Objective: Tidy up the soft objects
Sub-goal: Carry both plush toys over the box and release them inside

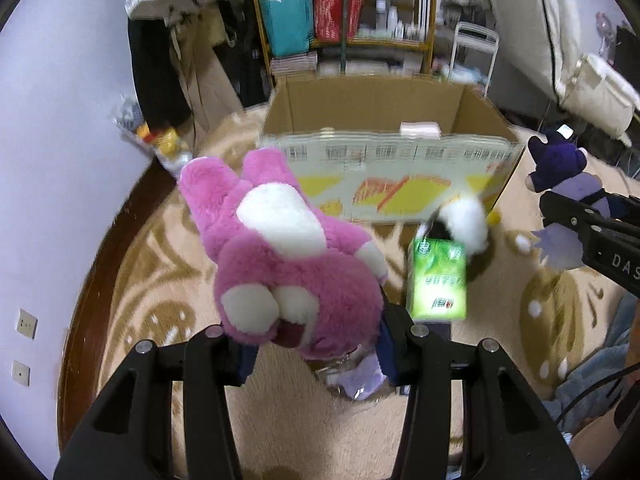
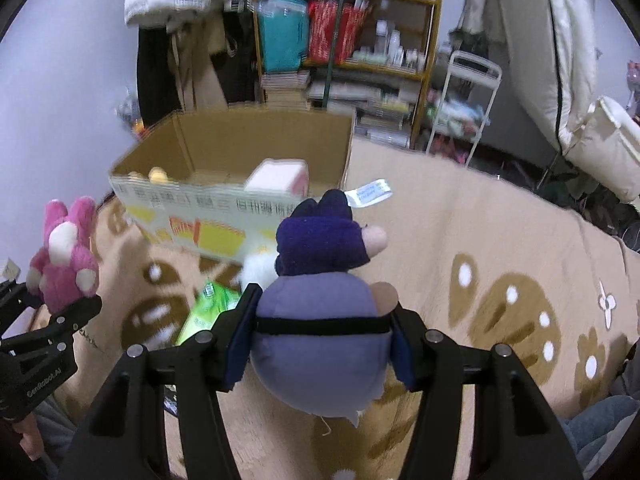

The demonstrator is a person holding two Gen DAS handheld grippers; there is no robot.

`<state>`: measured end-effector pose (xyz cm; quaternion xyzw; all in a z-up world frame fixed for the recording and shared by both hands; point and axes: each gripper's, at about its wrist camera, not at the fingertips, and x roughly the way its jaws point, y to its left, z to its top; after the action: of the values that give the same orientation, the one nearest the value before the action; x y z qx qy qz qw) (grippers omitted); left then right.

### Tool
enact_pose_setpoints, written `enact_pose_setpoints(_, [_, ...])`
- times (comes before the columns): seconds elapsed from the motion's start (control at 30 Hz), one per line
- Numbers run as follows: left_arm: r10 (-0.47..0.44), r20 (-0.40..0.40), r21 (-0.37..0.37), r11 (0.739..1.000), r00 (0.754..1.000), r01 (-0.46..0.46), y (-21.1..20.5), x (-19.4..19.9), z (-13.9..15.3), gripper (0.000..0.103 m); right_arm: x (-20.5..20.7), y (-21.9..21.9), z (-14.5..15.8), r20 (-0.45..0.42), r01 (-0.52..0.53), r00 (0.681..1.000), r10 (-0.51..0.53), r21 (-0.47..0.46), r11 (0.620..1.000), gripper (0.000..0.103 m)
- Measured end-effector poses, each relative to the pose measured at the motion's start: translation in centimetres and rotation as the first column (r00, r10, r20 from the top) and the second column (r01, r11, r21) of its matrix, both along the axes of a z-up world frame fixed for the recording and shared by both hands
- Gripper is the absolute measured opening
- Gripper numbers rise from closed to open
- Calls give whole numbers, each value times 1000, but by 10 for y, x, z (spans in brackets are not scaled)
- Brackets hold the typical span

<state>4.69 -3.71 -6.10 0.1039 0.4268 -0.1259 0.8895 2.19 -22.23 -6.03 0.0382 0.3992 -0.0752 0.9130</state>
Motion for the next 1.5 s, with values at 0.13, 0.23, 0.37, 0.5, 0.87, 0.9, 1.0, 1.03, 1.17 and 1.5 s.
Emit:
enact_pose_setpoints(0.13, [-10,88,-30,999,996,13,3,-5,19,47,-6,-1,16,107,4,994,-4,-1,1000,61])
enact_pose_setpoints(0.23, [-16,144,-40,999,989,22,2,-8,31,47,-11,-1,29,179,0,984,1,-2,1000,61])
enact_pose_setpoints(0.37, [-22,207,-40,999,978,31,2,-9,45,47,-13,3,41,240,-9,971,12,-13,1000,61])
enact_pose_setpoints(0.5, [-22,245,-48,998,969,35,2,-11,56,47,-13,2,49,276,-13,961,17,-17,1000,61])
enact_pose_setpoints(0.87, [-26,337,-59,997,941,49,-3,-5,70,47,-2,0,68,380,-28,924,35,-24,999,61])
enact_pose_setpoints(0.9, [-27,346,-60,997,938,50,-4,-2,72,47,0,0,69,383,-28,923,34,-22,999,61])
enact_pose_setpoints(1.0, [-27,365,-60,997,931,52,-8,4,75,47,8,-3,72,397,-37,917,39,-13,999,61])
enact_pose_setpoints(1.03, [-29,372,-62,996,928,57,-10,7,77,47,11,-3,73,401,-38,915,42,-18,999,61])
enact_pose_setpoints(1.17, [-49,405,-65,995,913,82,-18,19,84,47,22,-6,75,420,-43,906,50,-27,999,61])
enact_pose_setpoints(1.5, [-76,415,-63,992,906,113,-36,55,77,47,51,-15,65,408,-58,912,51,4,998,61])
